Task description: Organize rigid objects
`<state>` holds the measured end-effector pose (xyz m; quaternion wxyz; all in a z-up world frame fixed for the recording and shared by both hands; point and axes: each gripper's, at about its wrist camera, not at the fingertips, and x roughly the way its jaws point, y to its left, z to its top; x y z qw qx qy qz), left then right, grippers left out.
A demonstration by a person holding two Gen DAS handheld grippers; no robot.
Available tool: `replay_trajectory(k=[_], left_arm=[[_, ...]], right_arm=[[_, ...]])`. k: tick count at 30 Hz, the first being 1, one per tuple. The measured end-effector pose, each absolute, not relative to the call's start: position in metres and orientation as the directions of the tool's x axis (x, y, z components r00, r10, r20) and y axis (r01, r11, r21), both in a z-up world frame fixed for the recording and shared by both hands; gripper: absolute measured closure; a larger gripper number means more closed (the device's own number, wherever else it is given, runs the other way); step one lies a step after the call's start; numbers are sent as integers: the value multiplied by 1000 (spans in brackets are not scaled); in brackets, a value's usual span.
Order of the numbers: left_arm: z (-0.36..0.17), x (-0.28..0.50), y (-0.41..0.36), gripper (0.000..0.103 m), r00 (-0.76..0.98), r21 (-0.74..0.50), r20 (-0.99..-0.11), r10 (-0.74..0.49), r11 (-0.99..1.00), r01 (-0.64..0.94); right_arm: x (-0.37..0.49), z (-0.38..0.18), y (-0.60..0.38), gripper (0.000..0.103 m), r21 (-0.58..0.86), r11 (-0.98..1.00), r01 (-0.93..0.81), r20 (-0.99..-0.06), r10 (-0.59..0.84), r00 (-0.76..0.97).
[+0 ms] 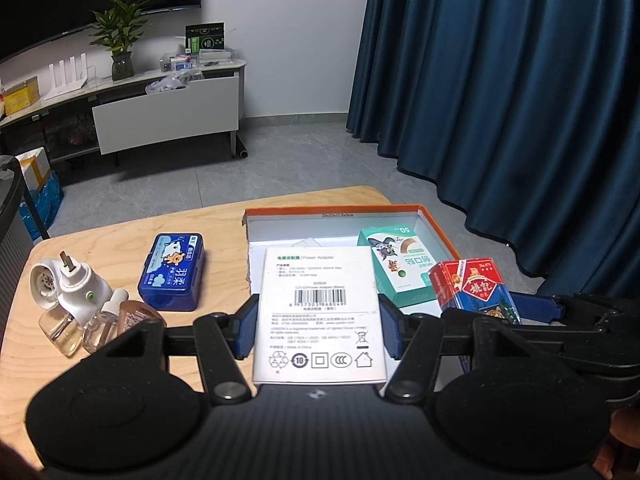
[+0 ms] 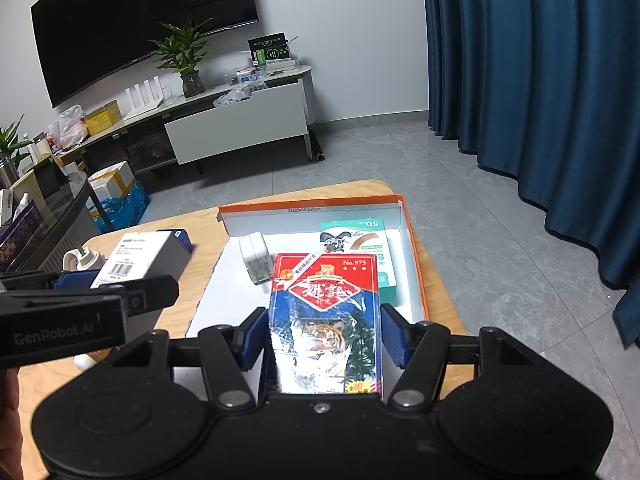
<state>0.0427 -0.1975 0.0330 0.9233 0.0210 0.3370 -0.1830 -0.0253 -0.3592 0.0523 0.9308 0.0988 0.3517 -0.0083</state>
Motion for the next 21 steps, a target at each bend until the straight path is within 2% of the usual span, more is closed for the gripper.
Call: replay_trajectory(k=[21], left_arm=[[32, 43, -198, 43, 704, -84, -631, -325, 931, 355]], right_arm=[[-25, 45, -360, 31, 178, 980, 86, -662, 54, 747]])
